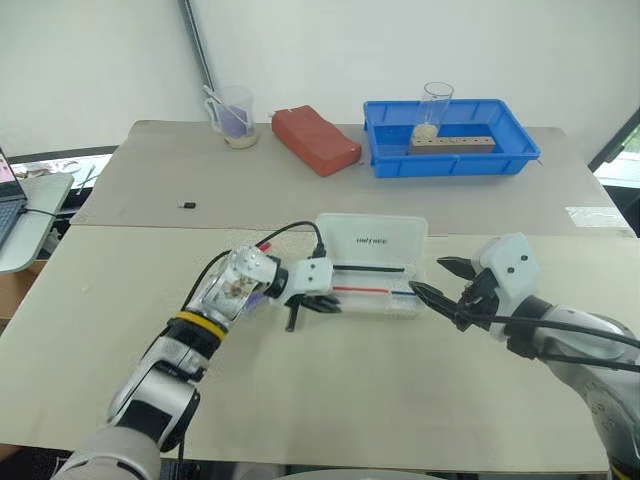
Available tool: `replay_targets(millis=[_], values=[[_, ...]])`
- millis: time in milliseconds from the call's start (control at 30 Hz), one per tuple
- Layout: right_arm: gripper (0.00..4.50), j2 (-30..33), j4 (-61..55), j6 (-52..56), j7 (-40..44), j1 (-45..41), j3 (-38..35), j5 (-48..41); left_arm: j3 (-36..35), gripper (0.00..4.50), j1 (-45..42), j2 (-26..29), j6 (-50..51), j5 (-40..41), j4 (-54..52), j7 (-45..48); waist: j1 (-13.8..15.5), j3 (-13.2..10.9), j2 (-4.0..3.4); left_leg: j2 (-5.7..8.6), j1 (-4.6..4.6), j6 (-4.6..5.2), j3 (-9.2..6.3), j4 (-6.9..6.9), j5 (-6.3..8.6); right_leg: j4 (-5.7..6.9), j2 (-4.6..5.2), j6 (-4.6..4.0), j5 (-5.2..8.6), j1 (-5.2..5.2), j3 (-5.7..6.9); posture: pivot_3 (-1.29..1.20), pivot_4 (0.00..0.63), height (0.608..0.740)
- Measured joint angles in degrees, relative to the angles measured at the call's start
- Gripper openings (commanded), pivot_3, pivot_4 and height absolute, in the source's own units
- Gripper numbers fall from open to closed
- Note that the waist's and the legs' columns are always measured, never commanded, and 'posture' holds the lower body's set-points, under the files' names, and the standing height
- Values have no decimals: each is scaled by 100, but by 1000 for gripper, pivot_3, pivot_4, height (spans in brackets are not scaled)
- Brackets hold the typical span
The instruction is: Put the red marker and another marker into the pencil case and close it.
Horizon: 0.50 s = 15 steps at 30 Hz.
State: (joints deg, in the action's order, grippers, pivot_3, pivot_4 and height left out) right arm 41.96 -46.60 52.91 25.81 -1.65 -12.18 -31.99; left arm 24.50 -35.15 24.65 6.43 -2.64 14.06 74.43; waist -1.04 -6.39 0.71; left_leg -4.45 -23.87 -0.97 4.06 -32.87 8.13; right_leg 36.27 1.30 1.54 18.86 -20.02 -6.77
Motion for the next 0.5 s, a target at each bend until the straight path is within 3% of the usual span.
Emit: replay_targets(millis=[200,467,500], values=[[3265,159,105,-19,264,-74,175,16,145,33,613,231,829,-148,-1290,-289,40,0,1,7,1,1,-15,-11,0,-4,2,1,1,15,1,0,150,740],[3265,406,209,-98,800,-7,240,-46,206,33,662,249,1145,-179,-1551,-529,30,-4,8,9,0,2,-22,-11,-1,-4,1,1,1,16,2,0,150,740],[3265,406,226,-126,838,9,240,-45,208,373,670,250,1145,-178,-1557,-550,30,-4,8,10,0,1,-22,-11,-1,-4,0,1,1,16,2,0,150,740]])
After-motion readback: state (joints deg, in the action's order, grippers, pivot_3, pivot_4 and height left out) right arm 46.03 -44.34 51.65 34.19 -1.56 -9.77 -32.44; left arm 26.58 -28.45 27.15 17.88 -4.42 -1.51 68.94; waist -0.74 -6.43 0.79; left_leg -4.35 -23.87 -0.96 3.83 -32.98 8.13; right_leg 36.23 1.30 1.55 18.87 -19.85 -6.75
